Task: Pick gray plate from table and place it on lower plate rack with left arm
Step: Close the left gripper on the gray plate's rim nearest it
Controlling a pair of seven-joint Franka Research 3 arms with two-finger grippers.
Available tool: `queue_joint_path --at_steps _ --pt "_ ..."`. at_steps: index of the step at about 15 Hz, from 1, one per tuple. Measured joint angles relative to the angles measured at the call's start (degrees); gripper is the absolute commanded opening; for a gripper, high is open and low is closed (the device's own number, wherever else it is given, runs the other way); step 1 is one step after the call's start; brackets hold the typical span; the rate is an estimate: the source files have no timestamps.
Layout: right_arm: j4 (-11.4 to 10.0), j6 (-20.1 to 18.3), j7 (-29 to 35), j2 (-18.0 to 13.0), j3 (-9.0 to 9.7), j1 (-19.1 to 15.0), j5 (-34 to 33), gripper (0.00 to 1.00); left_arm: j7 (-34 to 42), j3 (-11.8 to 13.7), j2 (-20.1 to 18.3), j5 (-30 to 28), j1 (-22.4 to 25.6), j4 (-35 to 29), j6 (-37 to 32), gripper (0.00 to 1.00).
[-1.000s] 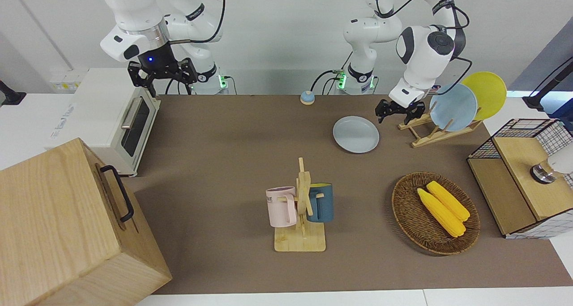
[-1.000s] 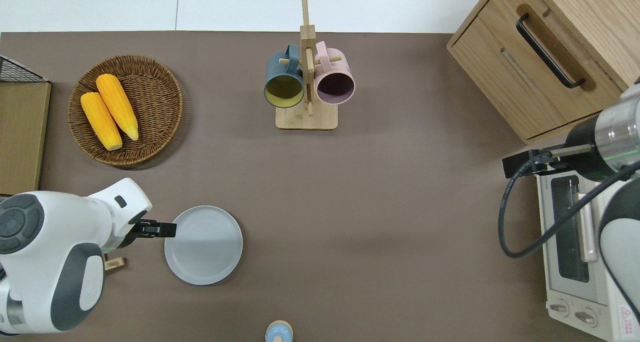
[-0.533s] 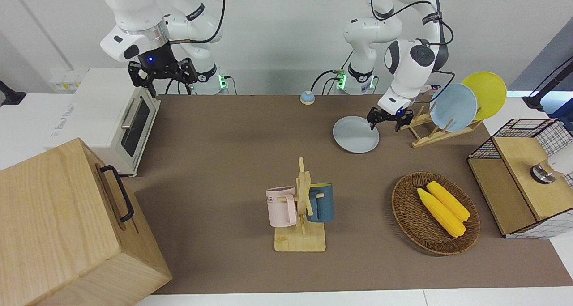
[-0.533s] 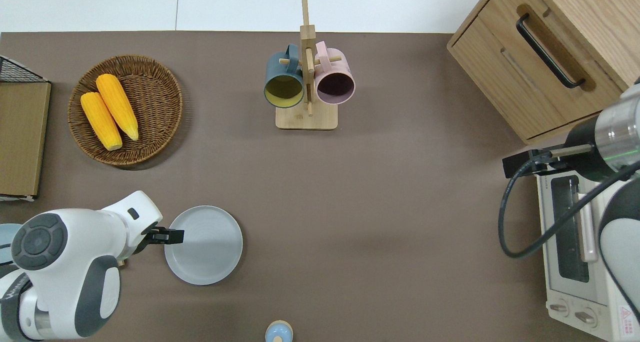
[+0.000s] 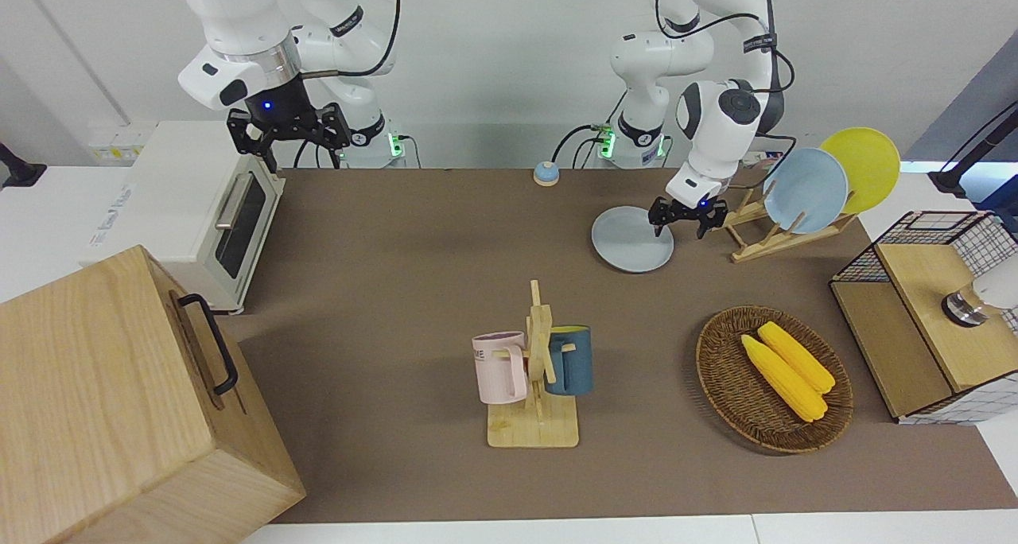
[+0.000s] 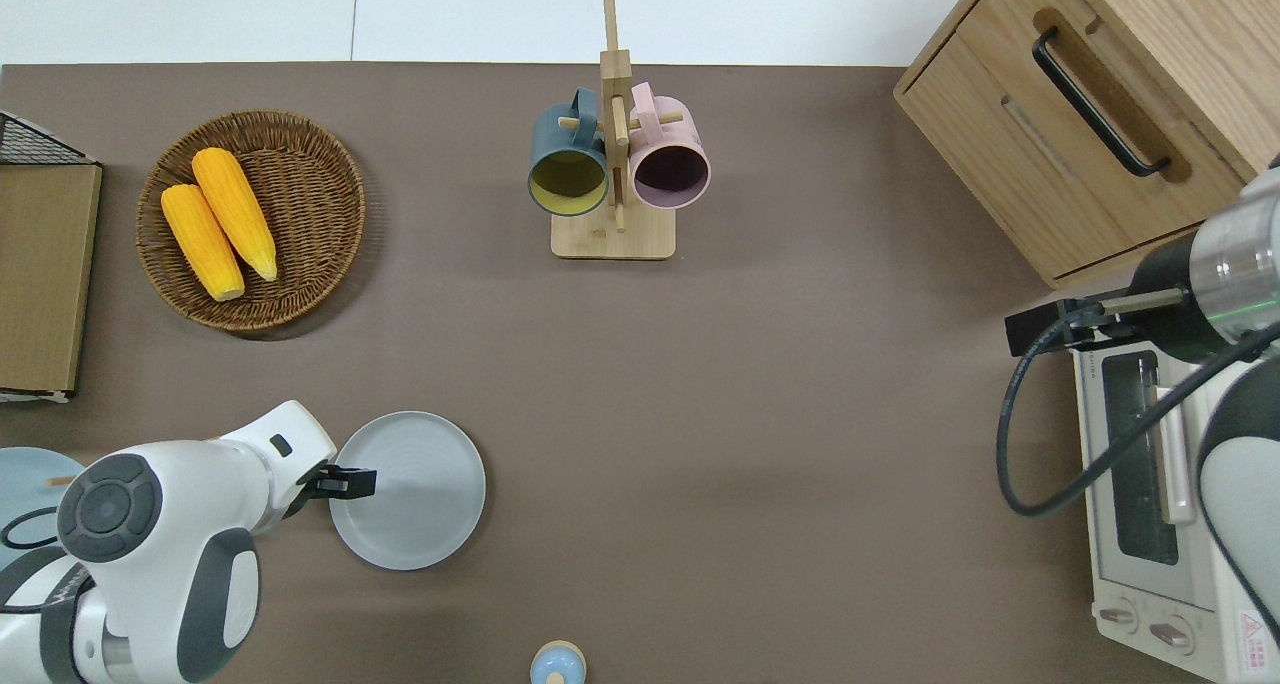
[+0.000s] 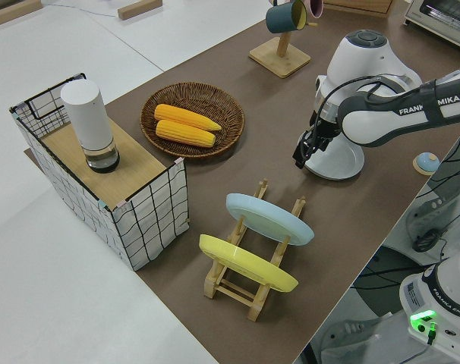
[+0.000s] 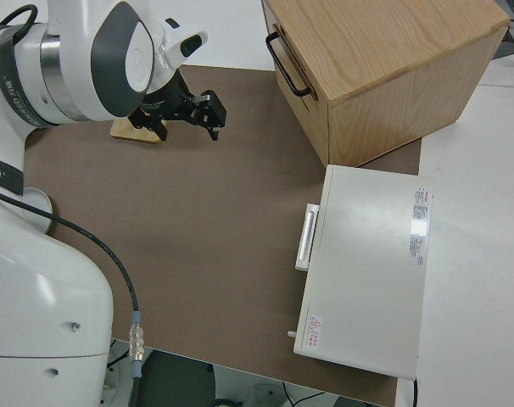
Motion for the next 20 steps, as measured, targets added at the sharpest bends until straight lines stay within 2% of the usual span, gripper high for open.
queue_joint_path --at_steps 14,16,19,20 --pt "0.0 0.0 0.0 0.0 0.0 0.0 0.0 0.983 -1.5 -0.97 4.78 0.0 -0.58 -1.11 5.85 0.98" --pt "0.0 0.0 0.0 0.0 0.0 0.0 0.0 0.983 -1.5 -0.97 5.05 0.0 -0.59 -1.11 6.06 0.81" --pt "0.0 0.0 0.0 0.0 0.0 0.0 0.0 0.983 -1.53 -0.97 5.06 0.0 -0.59 -1.1 6.09 0.37" --pt "0.0 0.0 0.0 0.0 0.0 0.0 0.0 0.983 -1.53 -0.97 5.06 0.0 -0.59 -1.1 6.09 0.25"
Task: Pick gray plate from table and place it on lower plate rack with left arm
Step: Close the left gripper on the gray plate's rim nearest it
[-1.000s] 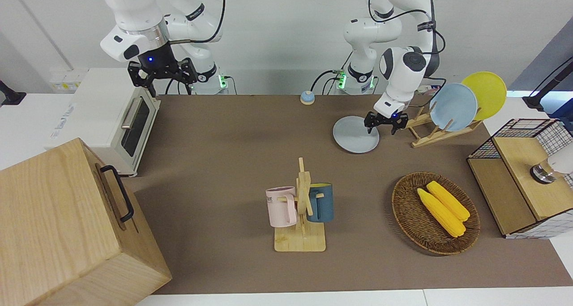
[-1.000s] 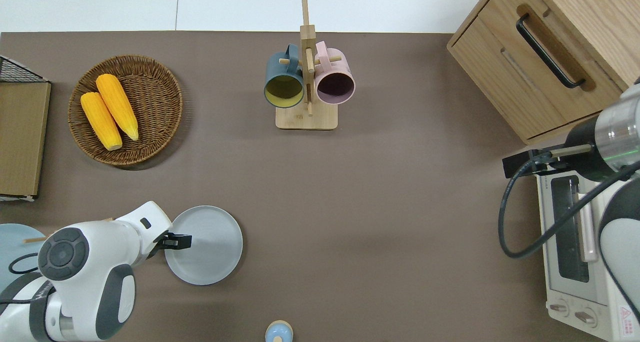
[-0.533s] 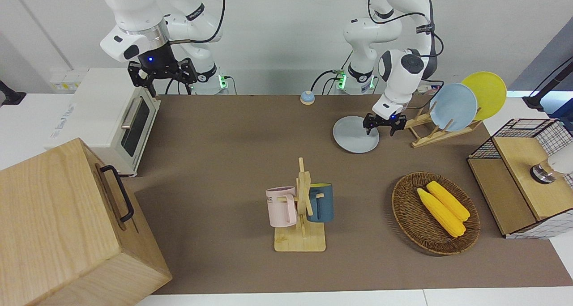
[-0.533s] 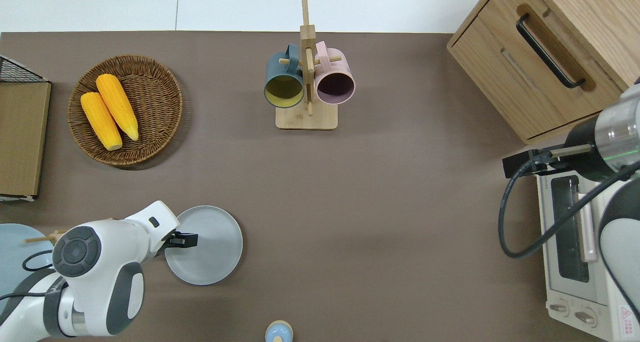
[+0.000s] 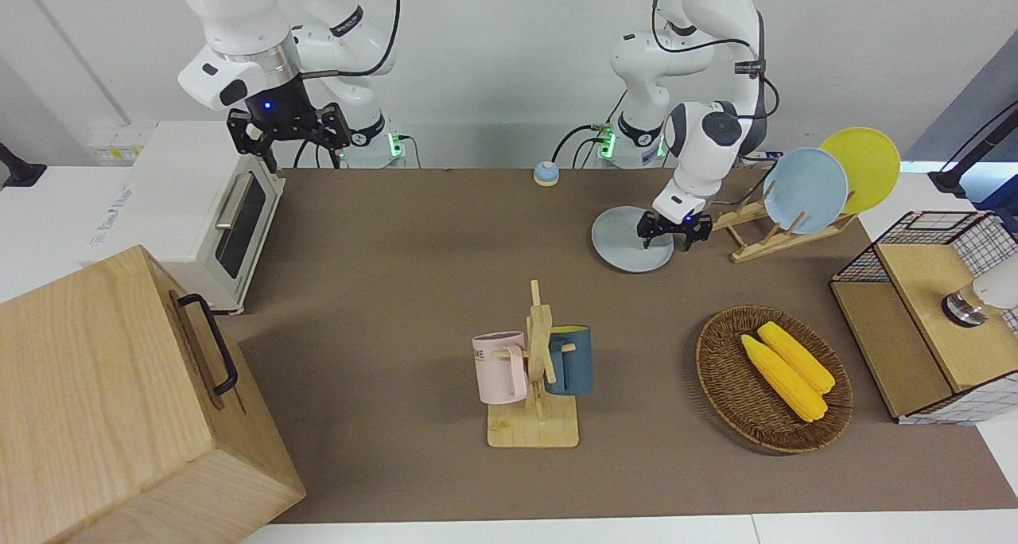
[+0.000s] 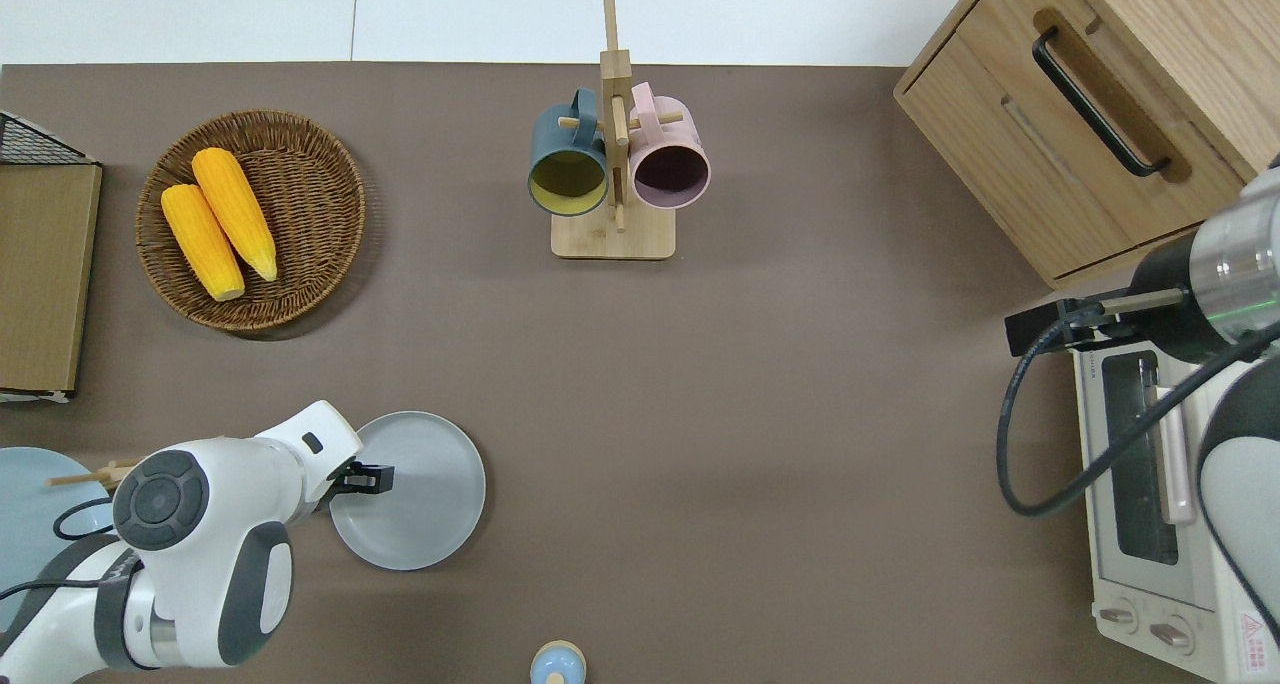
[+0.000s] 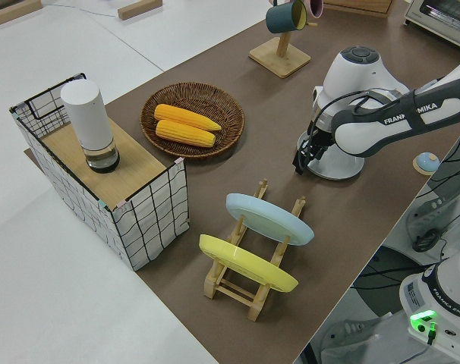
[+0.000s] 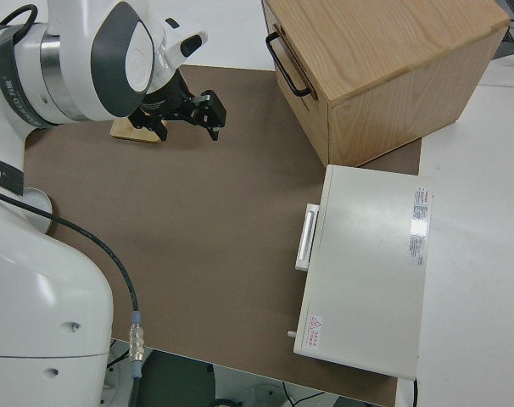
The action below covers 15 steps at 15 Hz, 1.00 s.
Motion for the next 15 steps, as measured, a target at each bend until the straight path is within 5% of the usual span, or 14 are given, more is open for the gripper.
queue_joint_path --at_steps 3,15 --pt "0.0 0.0 0.0 0.0 0.0 0.0 0.0 0.983 -0.01 0.09 -0.23 -0.02 -0.02 0.09 0.06 0.0" --pt "0.0 0.0 0.0 0.0 0.0 0.0 0.0 0.983 0.06 0.0 -1.57 -0.42 -0.06 -0.01 -0.39 0.0"
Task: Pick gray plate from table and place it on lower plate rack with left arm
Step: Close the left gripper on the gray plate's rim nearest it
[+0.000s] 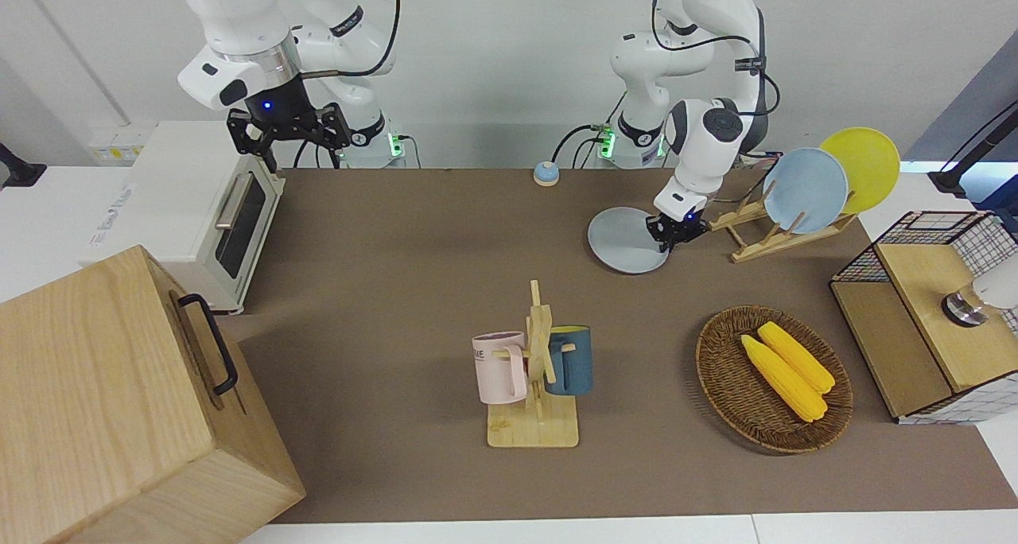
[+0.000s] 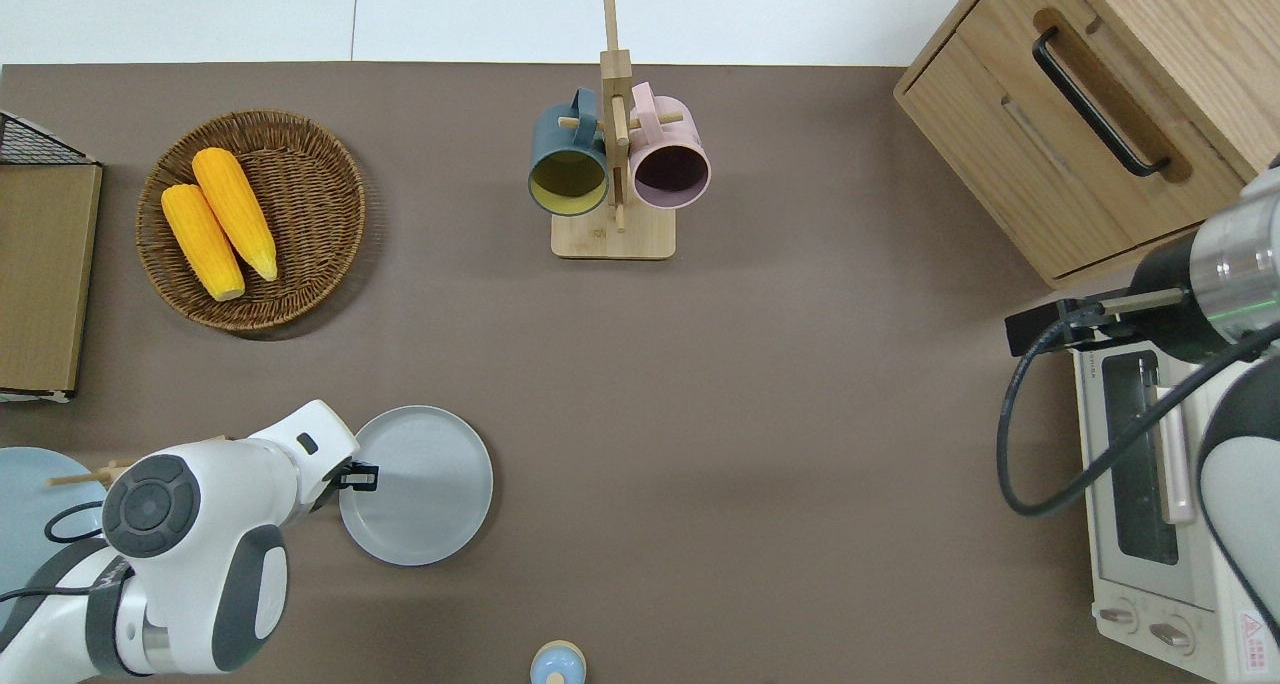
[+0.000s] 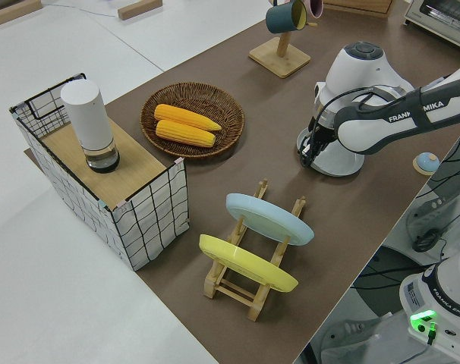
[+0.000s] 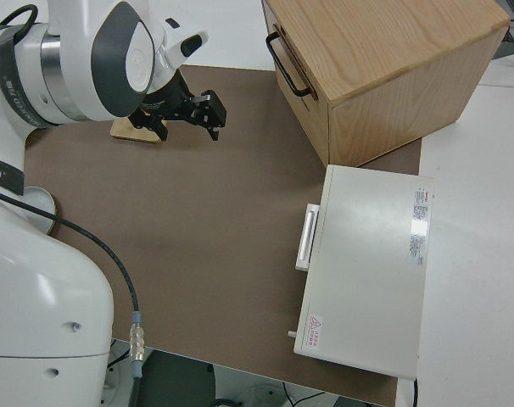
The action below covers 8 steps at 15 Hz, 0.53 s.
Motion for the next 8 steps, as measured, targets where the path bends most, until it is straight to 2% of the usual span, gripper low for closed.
queue_joint_path --at_steps 5,8 --pt "0.0 0.0 0.0 0.0 0.0 0.0 0.0 0.983 -0.06 0.76 -0.56 -0.25 0.06 0.87 -2.51 0.0" --pt "0.0 0.0 0.0 0.0 0.0 0.0 0.0 0.983 -0.11 1.78 -2.02 -0.24 0.14 6.13 -11.91 0.0"
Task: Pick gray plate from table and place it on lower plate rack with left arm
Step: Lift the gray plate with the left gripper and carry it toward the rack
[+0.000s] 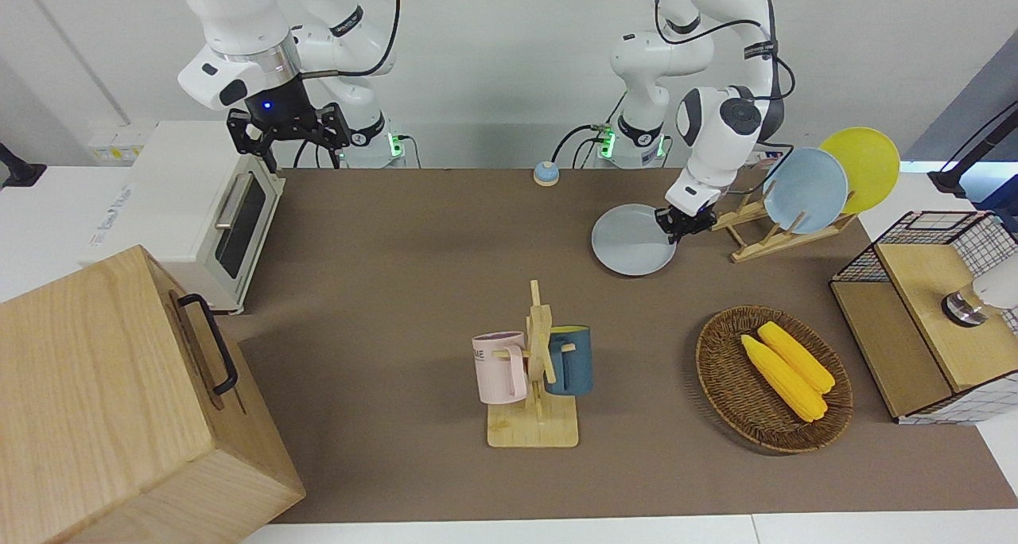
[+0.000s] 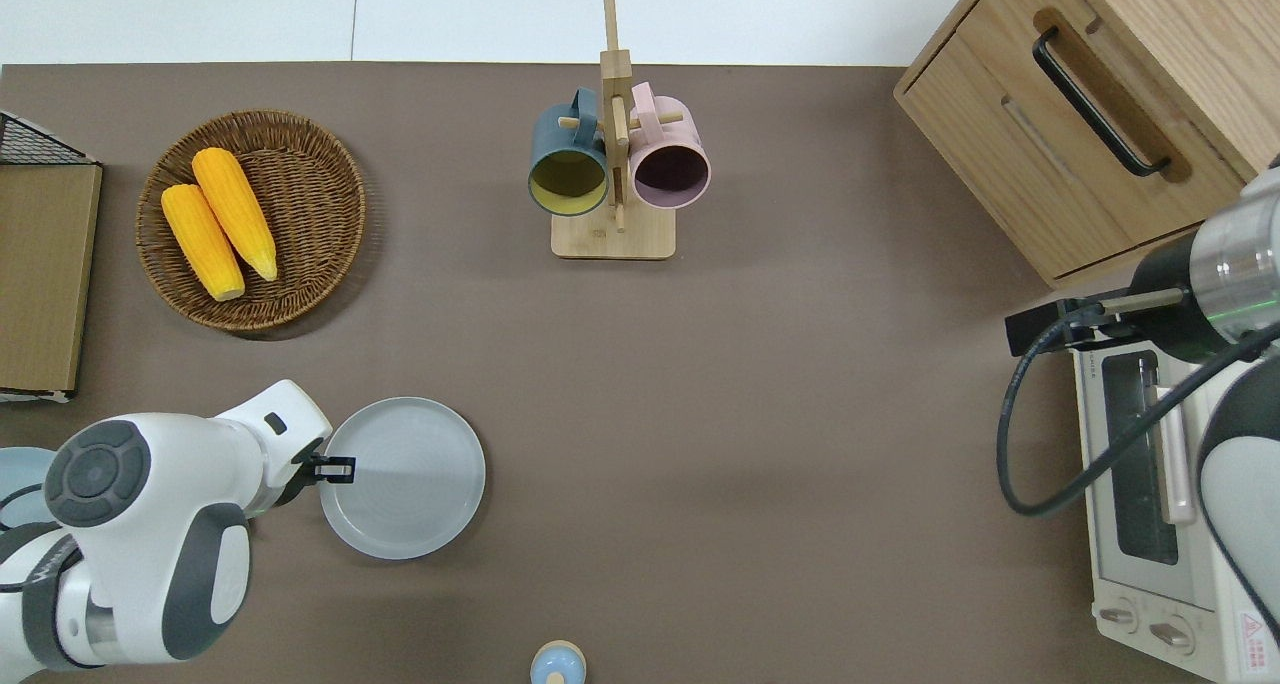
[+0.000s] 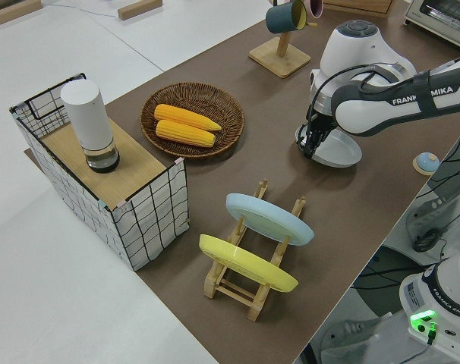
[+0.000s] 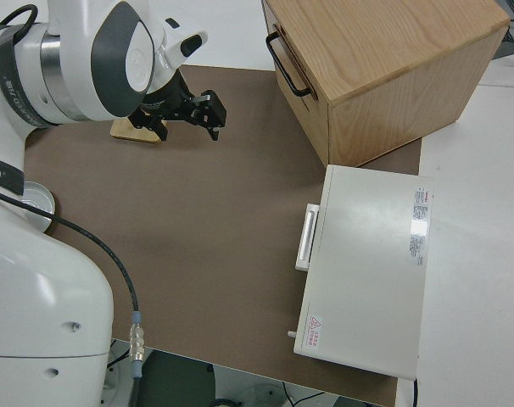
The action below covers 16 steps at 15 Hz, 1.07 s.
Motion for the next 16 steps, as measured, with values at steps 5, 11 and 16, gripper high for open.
queue_joint_path --at_steps 5,11,16 --pt "0.0 0.0 0.0 0.0 0.0 0.0 0.0 0.983 -0.81 1.27 -2.08 0.0 0.44 6.09 -8.07 0.0" --pt "0.0 0.0 0.0 0.0 0.0 0.0 0.0 0.983 -1.15 1.47 -3.09 0.0 0.87 13.3 -18.54 0.0" --pt "0.0 0.0 0.0 0.0 0.0 0.0 0.0 0.983 -1.45 2.15 -3.46 0.01 1.51 20.88 -27.73 0.0"
